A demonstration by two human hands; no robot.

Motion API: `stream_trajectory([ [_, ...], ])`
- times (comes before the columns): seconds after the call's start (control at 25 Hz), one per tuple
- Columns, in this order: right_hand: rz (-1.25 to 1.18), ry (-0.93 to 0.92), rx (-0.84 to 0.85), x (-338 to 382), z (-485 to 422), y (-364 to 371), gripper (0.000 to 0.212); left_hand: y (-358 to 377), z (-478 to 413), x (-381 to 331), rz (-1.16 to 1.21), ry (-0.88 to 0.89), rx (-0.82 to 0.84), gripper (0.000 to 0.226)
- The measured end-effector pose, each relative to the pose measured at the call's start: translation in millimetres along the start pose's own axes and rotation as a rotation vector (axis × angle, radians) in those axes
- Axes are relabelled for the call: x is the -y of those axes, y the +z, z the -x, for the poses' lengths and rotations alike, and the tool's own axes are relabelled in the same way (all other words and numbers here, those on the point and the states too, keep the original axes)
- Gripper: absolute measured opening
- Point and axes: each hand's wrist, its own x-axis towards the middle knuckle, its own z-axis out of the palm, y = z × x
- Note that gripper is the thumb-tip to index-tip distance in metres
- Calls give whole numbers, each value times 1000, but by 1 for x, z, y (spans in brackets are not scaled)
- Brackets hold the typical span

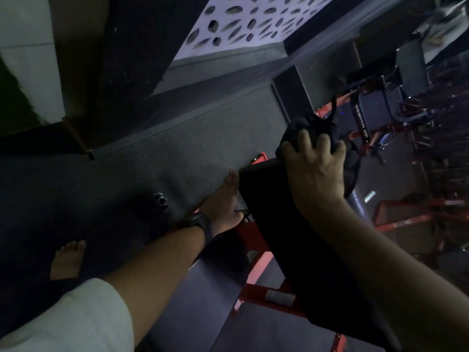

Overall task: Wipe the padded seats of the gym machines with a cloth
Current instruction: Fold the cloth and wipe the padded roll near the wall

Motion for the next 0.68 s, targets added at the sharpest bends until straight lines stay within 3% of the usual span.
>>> stream_trajectory([
  [0.08,17,-1,74,31,-4,-1,35,-1,1,1,-13,8,6,103],
  [0.16,-25,-122,169,59,-14,-2,36,-2,0,0,-4,41,4,104],
  [0.24,-74,-179,220,51,-26,-1,35,-4,-2,2,-6,53,12,103],
  [0.44,-35,-82,202,58,-14,5,43,-3,-2,8,-7,79,4,101],
  [0.6,-99,-220,360,97,-33,15,50,-6,-1,5,-13,72,-11,82],
  [0.68,-113,-254,344,94,-42,25,52,-11,-2,7,15,70,13,91],
])
